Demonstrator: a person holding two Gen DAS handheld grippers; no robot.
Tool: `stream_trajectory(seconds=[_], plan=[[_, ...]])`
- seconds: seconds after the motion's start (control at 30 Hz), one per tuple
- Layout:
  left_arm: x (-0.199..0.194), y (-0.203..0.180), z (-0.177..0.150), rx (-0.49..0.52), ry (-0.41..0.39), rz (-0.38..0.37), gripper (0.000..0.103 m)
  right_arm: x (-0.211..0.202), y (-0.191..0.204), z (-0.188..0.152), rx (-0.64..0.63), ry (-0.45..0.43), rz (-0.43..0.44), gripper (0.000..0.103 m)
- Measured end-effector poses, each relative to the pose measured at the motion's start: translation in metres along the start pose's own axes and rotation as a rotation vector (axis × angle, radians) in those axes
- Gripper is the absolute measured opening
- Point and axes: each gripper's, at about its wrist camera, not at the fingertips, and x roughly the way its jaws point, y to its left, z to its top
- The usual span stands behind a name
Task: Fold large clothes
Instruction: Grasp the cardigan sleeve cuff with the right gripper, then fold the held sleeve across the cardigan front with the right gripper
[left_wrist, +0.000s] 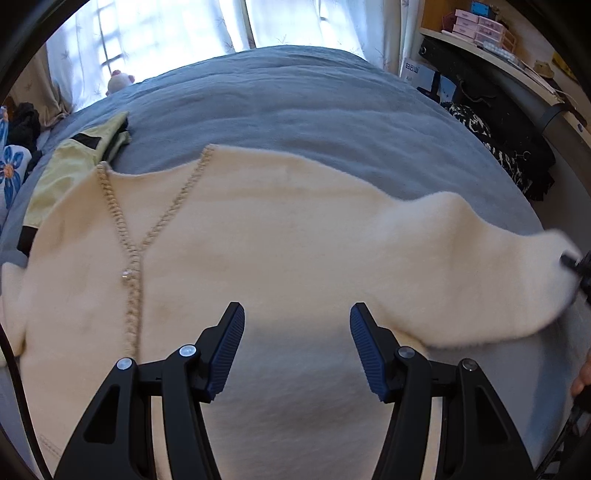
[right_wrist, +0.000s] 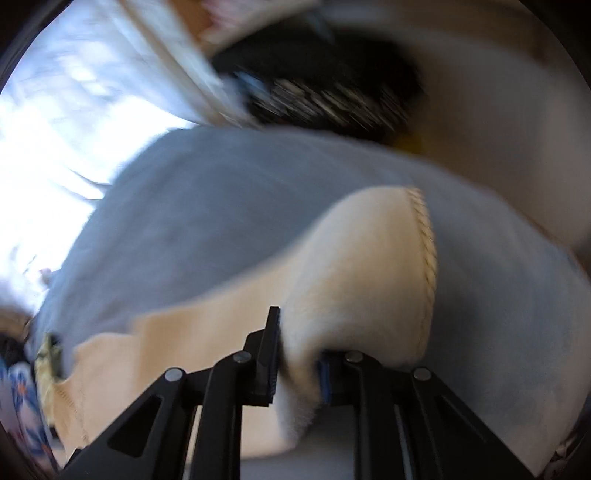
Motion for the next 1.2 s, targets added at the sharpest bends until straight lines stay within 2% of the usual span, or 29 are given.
stream_trajectory(seconds=[0.1, 0.23, 0.3, 0.37, 0.43, 0.53, 0.57, 0.6, 0.67, 0.73, 0.83, 1.03, 1.1, 1.2], plan=[[-0.014, 0.032, -0.004, -0.045, -0.034, 0.003, 0.058, -0.038, 0.071, -0.014, -0.191, -0.077, 0.165, 0.016], [-0.028, 0.081, -0.015, -0.146, -0.068, -0.009, 0.058, -0.060, 0.155, -0.057, -0.429, -0.062, 0.322, 0.016], [-0.030, 0.107, -0.023, -0.209, -0.081, -0.023, 0.058, -0.056, 0.192, -0.093, -0.544, -0.016, 0.350, 0.019], [-0.028, 0.125, -0.033, -0.253, -0.093, -0.026, 0.062, -0.041, 0.215, -0.130, -0.636, 0.045, 0.323, 0.022], [-0.024, 0.143, -0.042, -0.290, -0.078, -0.016, 0.067, -0.022, 0.227, -0.163, -0.690, 0.140, 0.313, 0.033], [-0.014, 0.161, -0.053, -0.314, -0.020, -0.036, 0.067, 0.016, 0.232, -0.213, -0.736, 0.332, 0.295, 0.037], [-0.011, 0.163, -0.055, -0.317, -0.005, -0.042, 0.067, 0.020, 0.230, -0.224, -0.741, 0.343, 0.280, 0.039], [-0.009, 0.164, -0.057, -0.317, 0.004, -0.054, 0.067, 0.017, 0.227, -0.229, -0.750, 0.308, 0.278, 0.039], [-0.007, 0.165, -0.059, -0.313, 0.010, -0.094, 0.067, 0.005, 0.222, -0.234, -0.748, 0.283, 0.296, 0.048], [-0.005, 0.162, -0.060, -0.305, 0.013, -0.142, 0.067, 0.000, 0.217, -0.231, -0.708, 0.308, 0.341, 0.068], [-0.003, 0.149, -0.057, -0.299, 0.020, -0.235, 0.067, -0.006, 0.203, -0.221, -0.640, 0.356, 0.386, 0.080], [0.014, 0.118, -0.053, -0.260, 0.068, -0.360, 0.067, -0.018, 0.189, -0.227, -0.584, 0.324, 0.282, 0.080], [0.023, 0.108, -0.051, -0.254, 0.095, -0.382, 0.067, -0.025, 0.181, -0.229, -0.576, 0.304, 0.241, 0.080], [0.037, 0.098, -0.048, -0.256, 0.120, -0.386, 0.067, -0.034, 0.168, -0.230, -0.549, 0.288, 0.229, 0.080]])
